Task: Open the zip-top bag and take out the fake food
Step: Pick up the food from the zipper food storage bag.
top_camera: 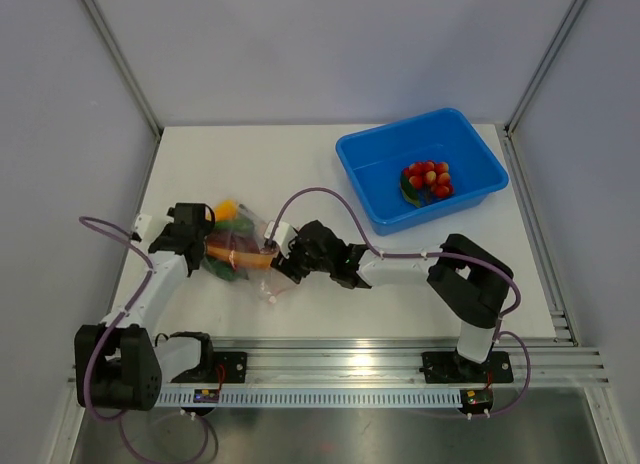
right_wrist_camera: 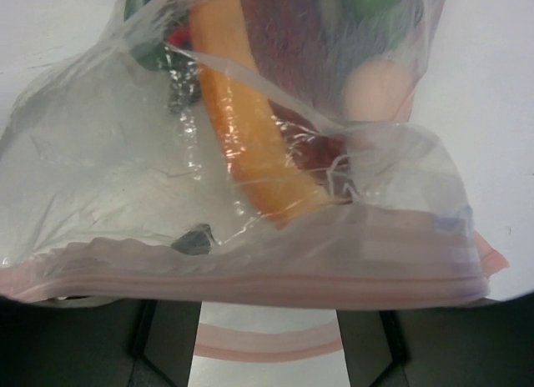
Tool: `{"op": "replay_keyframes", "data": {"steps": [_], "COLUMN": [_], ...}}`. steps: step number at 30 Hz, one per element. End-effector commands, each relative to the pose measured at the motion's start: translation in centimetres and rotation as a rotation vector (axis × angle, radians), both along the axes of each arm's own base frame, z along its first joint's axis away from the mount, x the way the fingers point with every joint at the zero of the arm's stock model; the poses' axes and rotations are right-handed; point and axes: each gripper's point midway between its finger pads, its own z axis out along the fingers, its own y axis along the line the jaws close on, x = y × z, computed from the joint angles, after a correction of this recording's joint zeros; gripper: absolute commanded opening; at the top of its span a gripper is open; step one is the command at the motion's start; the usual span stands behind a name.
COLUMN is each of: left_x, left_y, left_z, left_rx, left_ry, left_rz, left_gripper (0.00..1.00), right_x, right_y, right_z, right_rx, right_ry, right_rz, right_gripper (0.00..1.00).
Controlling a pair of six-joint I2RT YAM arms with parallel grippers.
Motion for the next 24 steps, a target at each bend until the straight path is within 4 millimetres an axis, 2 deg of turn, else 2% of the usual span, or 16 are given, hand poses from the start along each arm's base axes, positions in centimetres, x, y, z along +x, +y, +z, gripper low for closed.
{"op": "replay_keyframes", "data": {"steps": [1, 7, 12, 13, 17, 24], "left_x": [-0.1, 0.6, 0.8, 1.0, 1.2, 1.8], "left_y": [1.1, 1.0, 0.7, 0.7, 0.1, -0.7], "left_z": [-1.5, -3.4, -4.5, -4.6, -5.4, -5.6], "left_rx": [-0.036, -0.051, -0.057, -0.055, -0.068, -0.067], "left_ry": [0.017, 0.061, 0.092, 0.093, 0.104, 0.101], "left_rz": [0.086, 0.059, 0.034, 0.03, -0.015, -0.108], "left_gripper": [0.99, 0.99, 0.93, 0.91, 0.71, 0.56], "right_x": [-0.1, -0.4, 0.3, 0.6, 1.2, 2.3], "right_y": [1.3, 1.4, 1.7, 1.9, 2.0, 2.6], "right_z": [1.1, 0.4, 0.0, -0.2, -0.6, -0.6], "right_rx": [0.034, 0.016, 0.002, -0.003, -0.022, 0.001], "right_ry": [-0.028, -0.035, -0.05, -0.052, -0.065, -0.12], "right_rz": [0.058, 0.091, 0.072, 0.067, 0.044, 0.023], "right_gripper": [0.66, 0.69, 0.72, 0.72, 0.73, 0.76]}}
